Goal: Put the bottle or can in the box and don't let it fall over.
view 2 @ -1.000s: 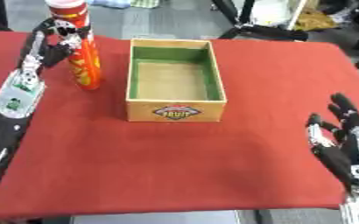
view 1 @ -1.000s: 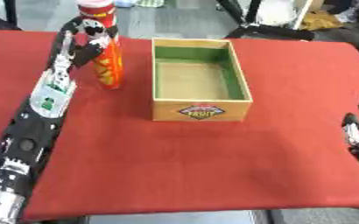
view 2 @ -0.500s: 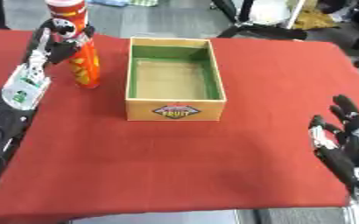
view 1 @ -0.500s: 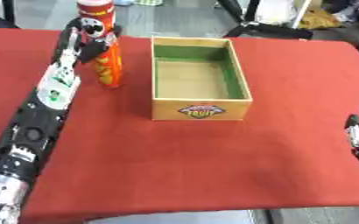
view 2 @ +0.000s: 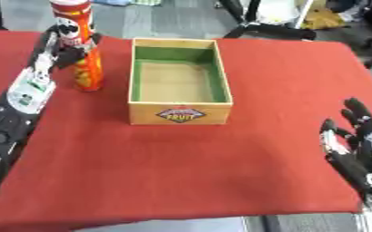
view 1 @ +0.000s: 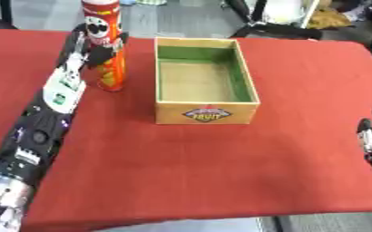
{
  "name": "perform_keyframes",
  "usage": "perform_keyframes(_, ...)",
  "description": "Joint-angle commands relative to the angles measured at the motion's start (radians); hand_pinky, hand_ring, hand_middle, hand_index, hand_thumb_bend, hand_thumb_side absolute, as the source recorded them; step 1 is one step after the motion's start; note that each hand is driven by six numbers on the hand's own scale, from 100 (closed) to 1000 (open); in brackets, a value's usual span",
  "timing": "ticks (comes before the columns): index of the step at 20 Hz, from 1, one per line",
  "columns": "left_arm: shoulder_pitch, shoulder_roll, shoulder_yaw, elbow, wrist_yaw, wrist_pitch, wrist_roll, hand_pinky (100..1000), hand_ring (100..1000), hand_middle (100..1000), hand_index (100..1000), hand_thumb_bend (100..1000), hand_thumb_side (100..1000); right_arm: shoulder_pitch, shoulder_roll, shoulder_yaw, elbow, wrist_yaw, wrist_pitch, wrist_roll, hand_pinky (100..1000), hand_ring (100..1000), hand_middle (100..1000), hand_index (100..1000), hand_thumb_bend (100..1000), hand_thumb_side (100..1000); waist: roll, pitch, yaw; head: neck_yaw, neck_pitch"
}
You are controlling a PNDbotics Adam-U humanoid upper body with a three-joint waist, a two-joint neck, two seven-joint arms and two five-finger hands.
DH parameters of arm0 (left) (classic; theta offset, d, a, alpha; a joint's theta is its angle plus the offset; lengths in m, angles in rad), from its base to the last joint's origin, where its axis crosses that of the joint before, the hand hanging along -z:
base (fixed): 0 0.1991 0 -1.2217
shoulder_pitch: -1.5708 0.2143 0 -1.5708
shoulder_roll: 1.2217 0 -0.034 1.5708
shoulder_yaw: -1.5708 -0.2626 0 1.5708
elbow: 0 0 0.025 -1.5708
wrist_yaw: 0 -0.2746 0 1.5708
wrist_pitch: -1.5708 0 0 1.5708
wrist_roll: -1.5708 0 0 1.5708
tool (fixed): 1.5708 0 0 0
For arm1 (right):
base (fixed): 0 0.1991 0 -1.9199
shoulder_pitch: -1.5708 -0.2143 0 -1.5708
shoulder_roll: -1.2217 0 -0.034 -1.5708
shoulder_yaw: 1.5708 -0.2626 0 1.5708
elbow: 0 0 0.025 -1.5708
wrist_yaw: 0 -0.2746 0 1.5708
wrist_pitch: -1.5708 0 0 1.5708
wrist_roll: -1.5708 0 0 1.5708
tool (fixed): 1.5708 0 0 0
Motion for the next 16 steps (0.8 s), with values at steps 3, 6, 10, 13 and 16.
perform_keyframes(3, -0.024, 0.023, 0.001, -0.012, 0.008, -0.014, -0.010, 777, 960, 862, 894, 431, 609, -0.009, -0.007, 0.000, -0.009, -0.005, -0.001, 0.002, 833, 1000, 977, 1000, 100, 395, -0.011, 0.005, -0.002, 0.002, -0.002)
perform_keyframes(6, -0.020, 0.023, 0.001, -0.020, 0.019, -0.023, -0.014, 777, 961, 846, 880, 378, 583, -0.009, -0.007, 0.000, -0.009, -0.005, -0.001, 0.002, 832, 1000, 977, 1000, 100, 396, -0.011, 0.005, -0.001, 0.002, -0.002)
perform_keyframes(10, -0.009, 0.023, 0.004, -0.038, 0.061, -0.035, -0.018, 772, 956, 785, 824, 177, 449, -0.008, -0.007, -0.001, -0.009, -0.005, 0.000, 0.001, 832, 1000, 977, 1000, 100, 396, -0.012, 0.005, 0.002, 0.001, -0.002)
perform_keyframes(13, 0.000, 0.024, 0.006, -0.049, 0.105, -0.045, -0.017, 769, 948, 700, 758, 100, 304, -0.008, -0.007, -0.002, -0.008, -0.005, 0.000, 0.000, 832, 1000, 977, 1000, 100, 398, -0.013, 0.004, 0.003, 0.000, -0.002)
perform_keyframes(16, 0.011, 0.023, 0.007, -0.051, 0.156, -0.055, -0.030, 766, 921, 530, 630, 100, 256, -0.007, -0.007, -0.003, -0.007, -0.005, 0.000, 0.001, 832, 1000, 977, 1000, 100, 398, -0.013, 0.004, 0.005, 0.000, -0.002)
